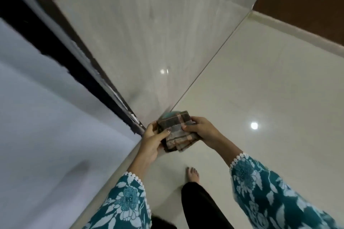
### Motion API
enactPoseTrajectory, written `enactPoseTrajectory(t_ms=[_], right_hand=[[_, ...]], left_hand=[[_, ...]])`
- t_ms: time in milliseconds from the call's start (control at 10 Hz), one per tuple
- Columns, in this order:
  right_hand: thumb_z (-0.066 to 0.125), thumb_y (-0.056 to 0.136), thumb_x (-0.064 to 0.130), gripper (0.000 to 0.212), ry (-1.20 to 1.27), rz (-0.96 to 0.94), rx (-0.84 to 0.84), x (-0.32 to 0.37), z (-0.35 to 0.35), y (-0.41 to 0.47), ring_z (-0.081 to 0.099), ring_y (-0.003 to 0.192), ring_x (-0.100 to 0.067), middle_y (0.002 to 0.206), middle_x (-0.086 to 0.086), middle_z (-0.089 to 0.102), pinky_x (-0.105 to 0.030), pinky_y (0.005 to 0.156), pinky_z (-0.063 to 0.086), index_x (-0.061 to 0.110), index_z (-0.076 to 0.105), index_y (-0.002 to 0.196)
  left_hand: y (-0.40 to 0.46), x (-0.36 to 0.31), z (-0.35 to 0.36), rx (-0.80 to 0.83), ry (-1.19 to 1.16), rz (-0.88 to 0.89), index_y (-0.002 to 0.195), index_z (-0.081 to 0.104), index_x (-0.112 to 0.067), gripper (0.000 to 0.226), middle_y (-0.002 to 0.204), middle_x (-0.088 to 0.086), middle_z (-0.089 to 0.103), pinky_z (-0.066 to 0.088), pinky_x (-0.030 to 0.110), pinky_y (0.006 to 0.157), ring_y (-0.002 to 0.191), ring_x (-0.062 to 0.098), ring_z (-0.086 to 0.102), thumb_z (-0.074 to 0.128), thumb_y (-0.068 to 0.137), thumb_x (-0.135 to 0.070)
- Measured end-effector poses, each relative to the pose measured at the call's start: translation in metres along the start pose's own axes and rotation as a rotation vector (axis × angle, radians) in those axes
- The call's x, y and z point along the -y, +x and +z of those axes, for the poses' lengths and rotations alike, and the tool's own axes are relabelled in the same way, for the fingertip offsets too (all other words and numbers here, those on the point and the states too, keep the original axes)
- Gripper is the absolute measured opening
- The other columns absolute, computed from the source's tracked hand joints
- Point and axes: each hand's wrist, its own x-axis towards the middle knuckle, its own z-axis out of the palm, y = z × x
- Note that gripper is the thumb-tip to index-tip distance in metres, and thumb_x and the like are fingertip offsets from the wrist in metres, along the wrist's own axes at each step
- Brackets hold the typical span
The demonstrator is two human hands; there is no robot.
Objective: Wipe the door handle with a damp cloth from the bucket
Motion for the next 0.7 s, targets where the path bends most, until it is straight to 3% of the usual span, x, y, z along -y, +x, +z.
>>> enactPoseTrajectory(t_ms=[100, 200, 300, 500, 700], right_hand=[[0.066, 0.080, 0.001, 0.032, -0.059, 0.092, -0.130, -0.034, -0.032, 0.063, 0.066, 0.087, -0.029, 0.102, -0.015, 0.070, -0.043, 0.085, 0.055, 0.004, 0.065, 0.111], [0.068, 0.076, 0.007, 0.032, -0.116, 0.196, -0.300, -0.095, -0.058, 0.142, 0.066, 0.095, -0.031, 0.107, -0.014, 0.070, -0.045, 0.087, 0.055, 0.012, 0.065, 0.108], [0.063, 0.080, 0.010, 0.032, -0.188, 0.259, -0.345, -0.171, -0.065, 0.235, 0.064, 0.098, -0.029, 0.109, -0.011, 0.067, -0.042, 0.088, 0.054, 0.014, 0.061, 0.112], [0.047, 0.094, 0.021, 0.031, -0.409, 0.311, -0.210, -0.317, -0.025, 0.426, 0.058, 0.109, -0.033, 0.119, -0.016, 0.063, -0.037, 0.095, 0.046, 0.010, 0.056, 0.122], [0.045, 0.098, 0.028, 0.044, -0.123, 0.514, -0.242, -0.423, 0.015, 0.547, 0.048, 0.125, -0.035, 0.136, -0.022, 0.052, -0.039, 0.108, 0.036, -0.002, 0.050, 0.130]], left_hand=[[0.052, 0.025, 0.004, -0.090, 0.077, -0.099, 0.132, 0.043, -0.002, 0.048, 0.117, 0.020, 0.063, 0.055, 0.028, 0.053, 0.085, 0.027, 0.066, 0.062, 0.087, 0.000], [0.120, 0.060, -0.007, -0.154, 0.072, -0.131, 0.130, 0.046, -0.005, 0.043, 0.108, 0.017, 0.066, 0.054, 0.034, 0.065, 0.082, 0.027, 0.066, 0.060, 0.089, -0.006], [0.206, 0.108, -0.026, -0.160, 0.028, -0.131, 0.127, 0.047, -0.008, 0.036, 0.099, 0.015, 0.069, 0.054, 0.036, 0.071, 0.077, 0.026, 0.068, 0.055, 0.092, -0.007], [0.352, 0.208, -0.069, -0.198, -0.051, -0.034, 0.117, 0.052, -0.011, 0.026, 0.091, 0.011, 0.074, 0.057, 0.032, 0.070, 0.078, 0.026, 0.069, 0.052, 0.092, -0.003], [0.412, 0.249, -0.085, -0.123, -0.015, 0.009, 0.112, 0.057, -0.015, 0.022, 0.096, 0.011, 0.073, 0.056, 0.031, 0.072, 0.079, 0.022, 0.070, 0.049, 0.094, -0.005]])
